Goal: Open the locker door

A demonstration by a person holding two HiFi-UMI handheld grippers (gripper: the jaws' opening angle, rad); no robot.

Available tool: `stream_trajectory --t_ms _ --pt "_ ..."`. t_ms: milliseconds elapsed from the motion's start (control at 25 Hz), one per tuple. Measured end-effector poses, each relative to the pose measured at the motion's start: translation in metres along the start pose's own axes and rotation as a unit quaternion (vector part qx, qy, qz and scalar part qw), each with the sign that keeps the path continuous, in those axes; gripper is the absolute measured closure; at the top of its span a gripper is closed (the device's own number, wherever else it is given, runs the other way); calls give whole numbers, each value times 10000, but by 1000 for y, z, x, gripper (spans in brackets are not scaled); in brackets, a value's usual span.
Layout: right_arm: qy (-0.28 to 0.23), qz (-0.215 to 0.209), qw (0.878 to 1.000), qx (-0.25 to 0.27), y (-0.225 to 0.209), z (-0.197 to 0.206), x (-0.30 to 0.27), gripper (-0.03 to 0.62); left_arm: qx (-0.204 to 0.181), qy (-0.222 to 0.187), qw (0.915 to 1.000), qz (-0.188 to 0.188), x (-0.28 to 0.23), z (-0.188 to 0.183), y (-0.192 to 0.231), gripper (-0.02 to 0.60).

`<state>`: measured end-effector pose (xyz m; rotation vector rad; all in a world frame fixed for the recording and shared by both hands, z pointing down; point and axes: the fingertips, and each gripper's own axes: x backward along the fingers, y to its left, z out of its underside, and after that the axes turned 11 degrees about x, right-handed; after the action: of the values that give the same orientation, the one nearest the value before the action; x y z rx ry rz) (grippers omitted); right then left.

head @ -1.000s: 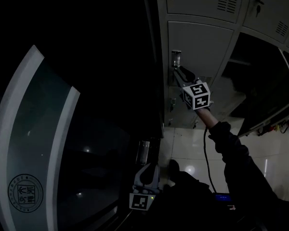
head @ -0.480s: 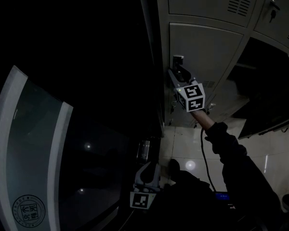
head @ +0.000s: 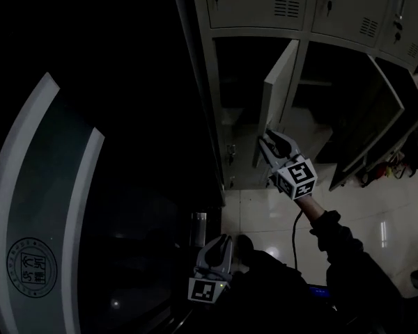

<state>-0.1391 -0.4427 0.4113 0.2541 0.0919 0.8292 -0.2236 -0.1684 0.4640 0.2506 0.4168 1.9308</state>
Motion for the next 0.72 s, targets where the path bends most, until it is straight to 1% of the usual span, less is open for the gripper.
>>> stream_trajectory --t_ms 120,240,360,440,480,560,720 --pt "223 369 9991 -7 -33 9 51 461 39 27 9998 169 29 14 -29 540" --pt "566 641 9963 -23 -66 18 80 457 126 84 9995 288 59 29 -52 540" --pt "927 622 9936 181 -76 22 89 457 270 193 9988 364 83 42 -72 540" --pt "1096 651 9913 330 -73 15 99 461 259 267 9983 446 90 46 -89 540" --pt "1094 671 9912 321 -68 11 109 491 234 290 9980 505 91 47 -99 540" --pt "1005 548 9933 176 -44 11 140 502 179 321 9975 601 93 51 -117 540" --pt "840 -173 9963 -69 50 30 242 502 128 473 9966 669 90 75 -153 540"
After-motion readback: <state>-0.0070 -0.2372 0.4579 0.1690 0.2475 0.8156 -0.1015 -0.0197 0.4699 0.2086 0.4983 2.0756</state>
